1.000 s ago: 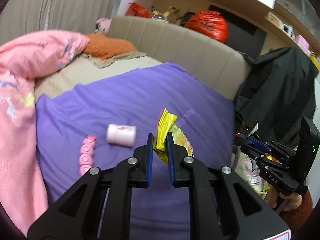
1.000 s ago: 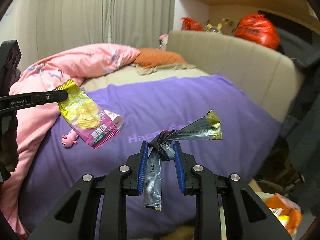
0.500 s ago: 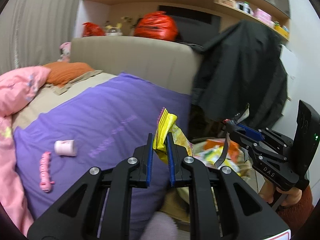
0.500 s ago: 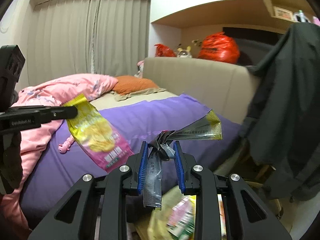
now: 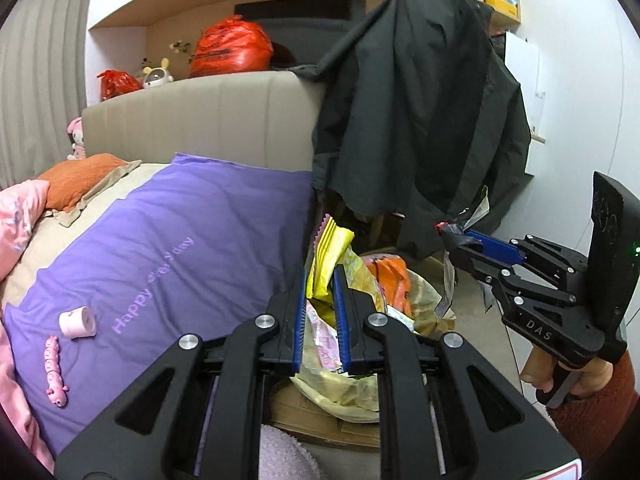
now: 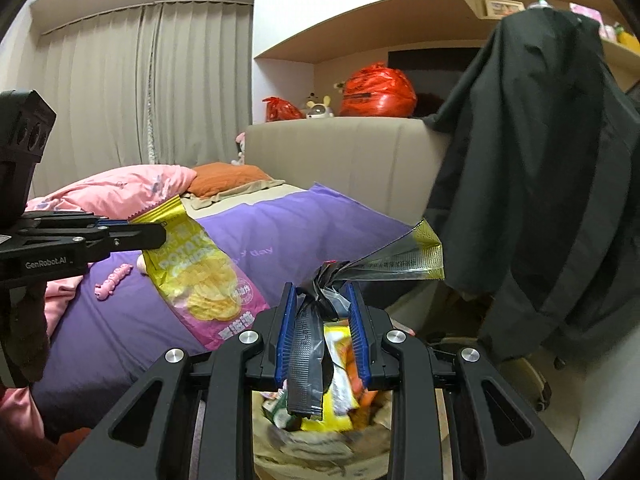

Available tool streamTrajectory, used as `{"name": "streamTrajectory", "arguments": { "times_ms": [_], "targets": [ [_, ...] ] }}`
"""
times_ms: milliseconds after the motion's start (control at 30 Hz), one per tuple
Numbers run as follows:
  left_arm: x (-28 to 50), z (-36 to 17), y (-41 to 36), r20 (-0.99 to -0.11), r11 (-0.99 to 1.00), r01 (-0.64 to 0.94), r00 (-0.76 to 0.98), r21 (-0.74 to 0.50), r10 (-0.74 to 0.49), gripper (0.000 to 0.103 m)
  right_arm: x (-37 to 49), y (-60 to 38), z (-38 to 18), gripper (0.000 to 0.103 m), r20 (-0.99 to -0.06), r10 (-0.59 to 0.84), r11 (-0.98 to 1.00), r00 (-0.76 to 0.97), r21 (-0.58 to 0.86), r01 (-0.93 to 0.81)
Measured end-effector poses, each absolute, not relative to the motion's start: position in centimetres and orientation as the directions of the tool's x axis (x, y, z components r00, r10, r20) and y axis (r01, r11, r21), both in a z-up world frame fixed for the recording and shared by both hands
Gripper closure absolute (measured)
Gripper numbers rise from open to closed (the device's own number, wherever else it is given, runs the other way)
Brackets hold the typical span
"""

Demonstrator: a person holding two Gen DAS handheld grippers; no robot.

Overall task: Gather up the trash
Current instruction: 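Carry the chip bag and grey strip wrapper over the trash bin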

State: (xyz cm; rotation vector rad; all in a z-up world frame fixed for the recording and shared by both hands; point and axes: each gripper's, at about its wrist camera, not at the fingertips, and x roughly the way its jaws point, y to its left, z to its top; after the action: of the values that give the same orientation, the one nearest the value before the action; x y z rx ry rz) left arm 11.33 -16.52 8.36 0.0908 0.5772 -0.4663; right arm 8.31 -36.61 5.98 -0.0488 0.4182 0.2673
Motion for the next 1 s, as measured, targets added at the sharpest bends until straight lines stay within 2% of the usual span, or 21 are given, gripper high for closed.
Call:
{"name": "streamTrajectory", "arguments": {
  "times_ms": [100,300,533,700,1000],
  "targets": [
    [12.2,7.7,-17.2,-0.555,0.891,0.451,0.728,-0.057,-0.403,0.091,8.3,-37.8,5.2,0.078,-0.42,0.242,0.966,0.874,0.02,-0.258],
    [14.6,4.8,-17.2,-0.584,0.869,0.47,0.667,-0.154,-0.463,0.091,9.0,-39.3,3.3,0.078,-0.458,0.24,0.967,0.856,0.033,-0.254],
    [19.5,-3.1,-20.7,-0.692,0.847,0.501,0.548,-0.178,-0.47,0.091,13.8,-38.9,-1.2,0.078,-0.595,0.29,0.947,0.75,0.066,-0.314],
    [22.0,-7.4,-22.9,-0.749,0.834,0.521,0.477,-0.181,-0.46,0.091,17.9,-38.3,-4.2,0.078,-0.692,0.248,0.951,0.677,0.04,-0.308],
    [23.1,-9.2,-23.8,-0.757,0.802,0.572,0.444,-0.172,-0.479,0.091,20.2,-37.7,-6.1,0.078,-0.761,0.19,0.945,0.62,-0.029,-0.324]
  ]
}}
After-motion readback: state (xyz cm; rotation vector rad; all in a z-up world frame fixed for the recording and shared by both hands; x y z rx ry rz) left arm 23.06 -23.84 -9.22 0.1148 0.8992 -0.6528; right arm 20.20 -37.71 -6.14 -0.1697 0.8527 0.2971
